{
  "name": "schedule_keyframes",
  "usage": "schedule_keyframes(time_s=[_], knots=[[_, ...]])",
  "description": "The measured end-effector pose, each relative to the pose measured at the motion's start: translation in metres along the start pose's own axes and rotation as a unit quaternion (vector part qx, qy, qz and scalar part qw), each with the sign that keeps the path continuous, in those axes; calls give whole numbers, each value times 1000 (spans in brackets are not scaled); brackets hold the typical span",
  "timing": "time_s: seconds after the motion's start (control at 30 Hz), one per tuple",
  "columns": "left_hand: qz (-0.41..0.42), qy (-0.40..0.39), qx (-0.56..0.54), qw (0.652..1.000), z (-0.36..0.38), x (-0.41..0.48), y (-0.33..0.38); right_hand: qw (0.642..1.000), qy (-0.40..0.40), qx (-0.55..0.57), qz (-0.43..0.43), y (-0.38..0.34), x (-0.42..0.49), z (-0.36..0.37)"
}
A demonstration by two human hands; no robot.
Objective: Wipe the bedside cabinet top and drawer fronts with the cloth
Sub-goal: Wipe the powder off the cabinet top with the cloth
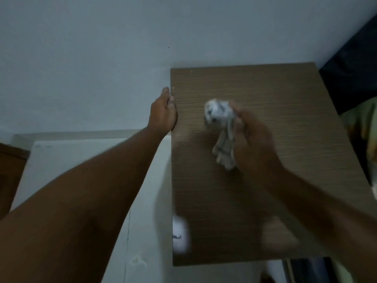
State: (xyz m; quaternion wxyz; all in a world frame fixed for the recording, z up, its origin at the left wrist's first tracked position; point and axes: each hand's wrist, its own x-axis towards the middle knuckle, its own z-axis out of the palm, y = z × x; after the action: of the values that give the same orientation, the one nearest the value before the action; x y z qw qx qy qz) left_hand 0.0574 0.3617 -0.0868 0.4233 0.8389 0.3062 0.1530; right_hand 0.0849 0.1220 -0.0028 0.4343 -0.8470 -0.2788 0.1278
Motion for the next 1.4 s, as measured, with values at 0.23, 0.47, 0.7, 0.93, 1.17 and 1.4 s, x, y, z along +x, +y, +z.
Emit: schedule_keyframes(time_s=[0.23,0.47,0.7,0.93,1.17,1.4], knots=[[9,-4,-11,1000,8,8,-14,991,46,-122,43,16,175,40],[5,7,-12,1000,11,13,-20,940,-89,-314,-105,7,191,103],[20,21,-22,999,11,10,-19,937,-146,-269,-167,6,181,105],[4,30,-41,999,11,6,-22,934,-186,-262,-159,7,145,100],[26,34,-102,994,8,-12,-29,931,-173,-265,-181,15,107,91],[-20,50,-155,986,8,-28,-32,933,-192,-246,-181,18,57,80]])
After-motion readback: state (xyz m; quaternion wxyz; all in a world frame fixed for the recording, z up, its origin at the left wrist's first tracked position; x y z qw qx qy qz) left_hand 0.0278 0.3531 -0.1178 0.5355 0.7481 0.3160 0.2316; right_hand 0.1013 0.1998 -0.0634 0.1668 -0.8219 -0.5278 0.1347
